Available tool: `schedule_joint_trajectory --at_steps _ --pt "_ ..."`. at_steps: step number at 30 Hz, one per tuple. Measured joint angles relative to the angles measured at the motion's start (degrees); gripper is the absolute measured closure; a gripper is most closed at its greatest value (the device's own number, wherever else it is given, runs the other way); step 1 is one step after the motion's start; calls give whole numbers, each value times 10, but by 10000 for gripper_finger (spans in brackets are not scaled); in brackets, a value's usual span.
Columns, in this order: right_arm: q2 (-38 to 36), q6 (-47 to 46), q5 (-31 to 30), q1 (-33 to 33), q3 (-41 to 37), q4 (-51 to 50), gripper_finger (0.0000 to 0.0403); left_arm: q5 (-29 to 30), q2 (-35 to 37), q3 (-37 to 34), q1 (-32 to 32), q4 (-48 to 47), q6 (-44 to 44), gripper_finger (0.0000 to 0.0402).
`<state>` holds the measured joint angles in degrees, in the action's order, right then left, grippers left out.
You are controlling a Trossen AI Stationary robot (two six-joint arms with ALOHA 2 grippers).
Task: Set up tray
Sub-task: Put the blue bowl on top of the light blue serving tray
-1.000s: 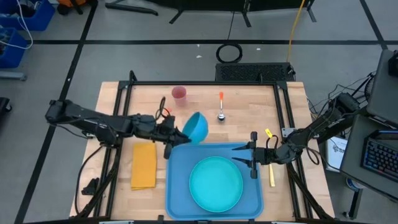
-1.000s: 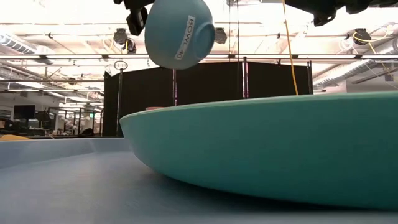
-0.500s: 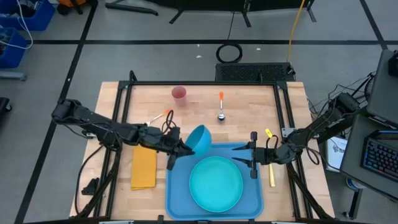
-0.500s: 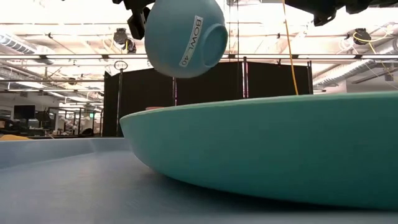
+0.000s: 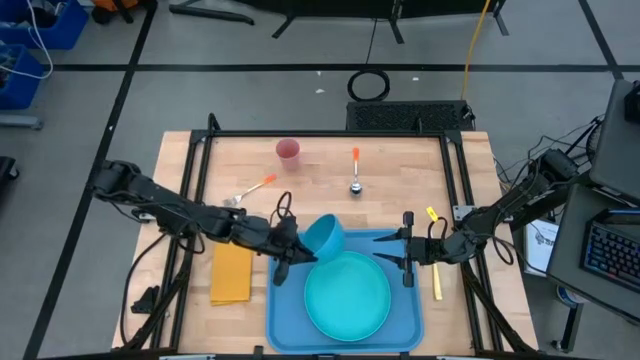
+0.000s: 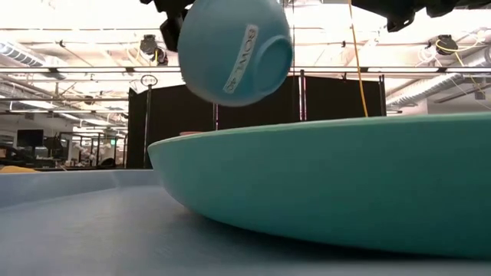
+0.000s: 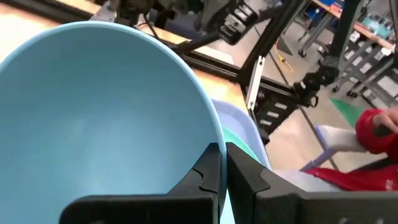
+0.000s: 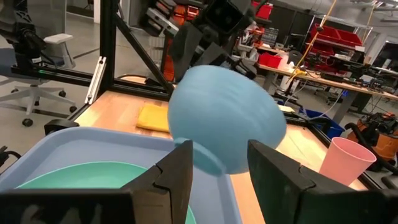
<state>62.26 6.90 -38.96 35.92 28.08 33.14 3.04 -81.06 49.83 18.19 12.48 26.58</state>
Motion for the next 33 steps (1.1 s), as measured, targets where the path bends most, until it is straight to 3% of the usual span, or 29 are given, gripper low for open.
schedule_joint_trajectory --at_steps 17,33 --pt "0 2 0 0 0 -5 261 -6 -149 227 31 -244 -86 394" --pt "0 -2 -1 -15 0 -26 261 -46 -243 364 69 -403 -243 394"
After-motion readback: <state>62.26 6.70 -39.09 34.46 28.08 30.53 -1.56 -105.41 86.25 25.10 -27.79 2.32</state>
